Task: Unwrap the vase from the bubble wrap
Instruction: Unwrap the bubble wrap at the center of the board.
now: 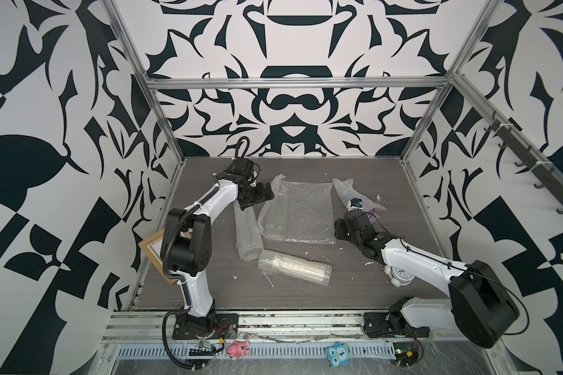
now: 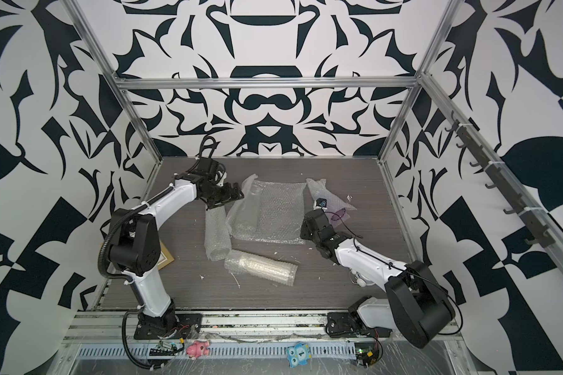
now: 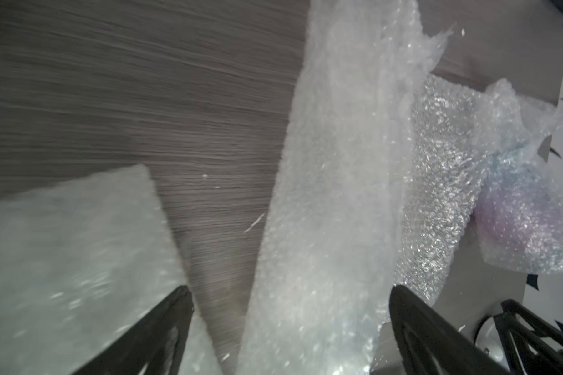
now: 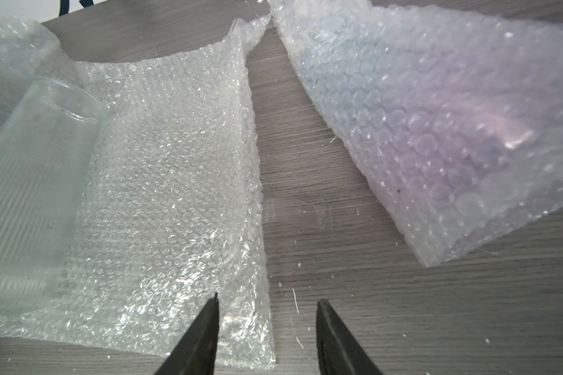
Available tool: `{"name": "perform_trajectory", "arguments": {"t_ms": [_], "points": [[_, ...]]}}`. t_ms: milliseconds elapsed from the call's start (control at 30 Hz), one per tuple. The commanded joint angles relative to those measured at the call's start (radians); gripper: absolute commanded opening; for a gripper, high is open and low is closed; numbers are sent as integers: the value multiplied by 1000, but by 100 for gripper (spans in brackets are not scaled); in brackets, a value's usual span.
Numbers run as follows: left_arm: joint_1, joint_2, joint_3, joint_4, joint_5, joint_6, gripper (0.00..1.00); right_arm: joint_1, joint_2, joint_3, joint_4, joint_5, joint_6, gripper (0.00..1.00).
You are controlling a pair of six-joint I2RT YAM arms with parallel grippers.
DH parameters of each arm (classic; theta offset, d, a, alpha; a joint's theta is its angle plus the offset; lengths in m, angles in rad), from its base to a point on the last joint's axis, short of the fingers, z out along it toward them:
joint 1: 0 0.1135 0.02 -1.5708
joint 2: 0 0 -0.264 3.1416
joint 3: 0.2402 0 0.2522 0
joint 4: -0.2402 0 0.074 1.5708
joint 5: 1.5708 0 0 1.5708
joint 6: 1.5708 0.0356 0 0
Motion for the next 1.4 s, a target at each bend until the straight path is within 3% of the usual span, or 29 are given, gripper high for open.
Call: {"name": "perform_trajectory", "arguments": {"t_ms": [0,333,633,767,1033,1367], "points": [[-8,-88,19,-35,-14,24,98,-4,12,47,-18,-2,-17,50],[-82,-148,37,43,94,97,97,-3,51,76,-31,-41,-19,50],[-220,-60,98,87,154,126,97,-3,53,70,-35,-40,-10,50],[-272,0,152,77,124,138,98,-3,50,69,-44,-26,-5,50],[-276,140,226,65,106,118,97,-3,12,52,-54,-17,-5,50],[-243,245,336,-26,-69,110,97,-4,1,49,-66,-10,-6,51]]}}
